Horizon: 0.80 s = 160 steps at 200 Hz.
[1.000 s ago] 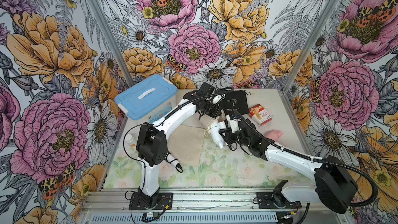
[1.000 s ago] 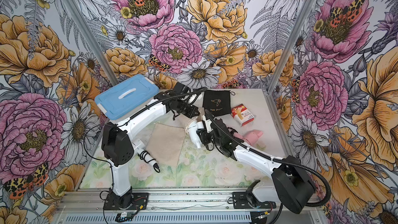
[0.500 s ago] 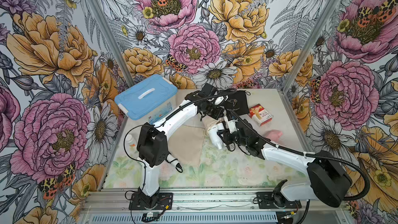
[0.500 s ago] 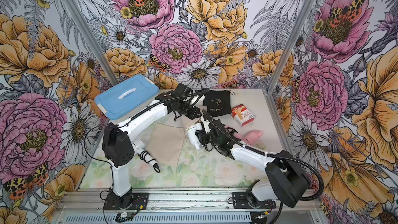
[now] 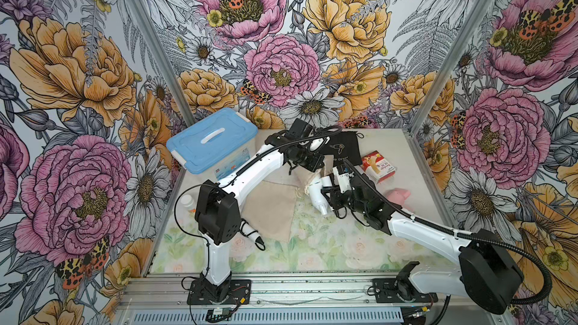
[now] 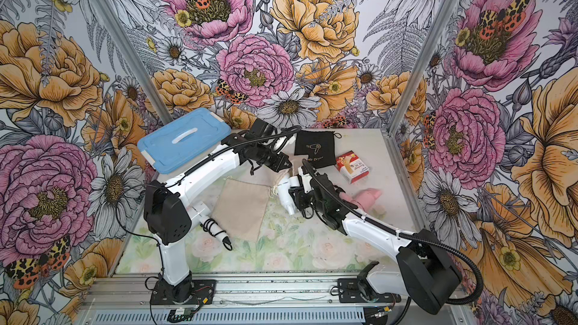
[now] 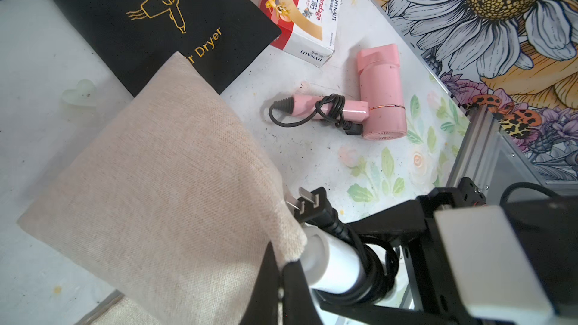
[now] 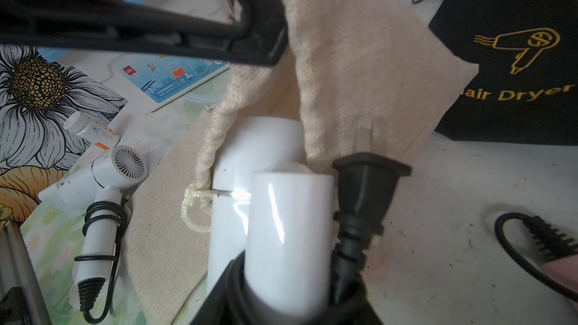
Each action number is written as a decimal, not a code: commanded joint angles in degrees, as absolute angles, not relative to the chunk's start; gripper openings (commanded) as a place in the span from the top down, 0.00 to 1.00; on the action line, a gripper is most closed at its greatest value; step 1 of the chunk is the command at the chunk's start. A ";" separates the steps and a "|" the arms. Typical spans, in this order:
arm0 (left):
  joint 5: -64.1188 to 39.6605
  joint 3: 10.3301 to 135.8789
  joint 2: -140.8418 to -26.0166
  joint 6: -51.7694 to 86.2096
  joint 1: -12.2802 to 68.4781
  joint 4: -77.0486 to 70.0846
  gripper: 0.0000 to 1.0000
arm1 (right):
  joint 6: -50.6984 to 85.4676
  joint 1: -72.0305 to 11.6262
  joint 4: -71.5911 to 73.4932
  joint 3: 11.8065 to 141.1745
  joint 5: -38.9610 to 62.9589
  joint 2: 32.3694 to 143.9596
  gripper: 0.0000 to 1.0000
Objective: Pack away hair dryers
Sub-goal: Place the hair dryer in the drawstring bag.
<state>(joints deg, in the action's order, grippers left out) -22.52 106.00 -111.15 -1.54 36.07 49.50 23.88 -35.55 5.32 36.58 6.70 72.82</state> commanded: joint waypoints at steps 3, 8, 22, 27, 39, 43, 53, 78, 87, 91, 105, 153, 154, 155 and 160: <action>-23.13 109.26 -114.08 -0.62 36.10 48.60 1.00 | 22.61 -35.81 7.31 36.39 5.94 71.25 0.77; -23.16 109.74 -114.49 -0.66 36.23 48.57 1.00 | 22.50 -35.90 7.17 36.30 5.89 71.32 0.77; -23.32 110.99 -115.75 -0.48 36.55 48.59 1.00 | 22.17 -36.17 6.61 36.43 5.59 71.21 0.77; -23.49 111.42 -116.05 -0.43 36.51 48.59 1.00 | 22.09 -36.28 6.40 36.47 5.44 71.12 0.77; -23.64 112.22 -116.90 -0.41 36.65 48.54 1.00 | 21.93 -36.47 5.93 36.47 5.13 70.84 0.77; -23.76 112.44 -117.18 -0.39 36.64 48.54 1.00 | 21.89 -36.54 5.83 36.44 5.02 70.65 0.77; -23.90 112.88 -117.74 -0.43 36.74 48.53 1.00 | 21.71 -36.80 5.30 36.47 4.71 70.45 0.77; -24.15 113.78 -118.95 -0.38 36.96 48.53 1.00 | 21.27 -37.42 4.32 36.31 4.09 69.89 0.77; -24.24 113.95 -119.26 -0.38 37.00 48.55 1.00 | 21.21 -37.53 4.14 36.30 3.87 69.76 0.77; -24.33 114.11 -119.48 -0.37 37.17 48.60 1.00 | 21.25 -37.61 4.05 36.30 3.82 69.70 0.77; -24.51 114.55 -120.01 -0.53 37.45 48.59 1.00 | 21.08 -37.87 3.87 36.55 3.69 69.76 0.77; -25.24 115.67 -121.05 -0.44 38.60 48.58 1.00 | 20.22 -38.79 3.70 38.52 3.52 71.86 0.77; -25.27 115.67 -121.08 -0.44 38.59 48.59 1.00 | 20.18 -38.82 3.65 38.60 3.52 71.92 0.77; -25.29 115.67 -121.10 -0.44 38.63 48.60 1.00 | 20.19 -38.83 3.63 38.63 3.47 71.91 0.78; -25.31 115.71 -121.06 -0.46 38.65 48.58 1.00 | 20.05 -39.00 3.58 38.83 3.37 72.09 0.77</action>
<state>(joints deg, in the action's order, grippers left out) -23.44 113.71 -120.03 -1.34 38.02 49.69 21.34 -37.98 0.86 35.83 3.57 71.99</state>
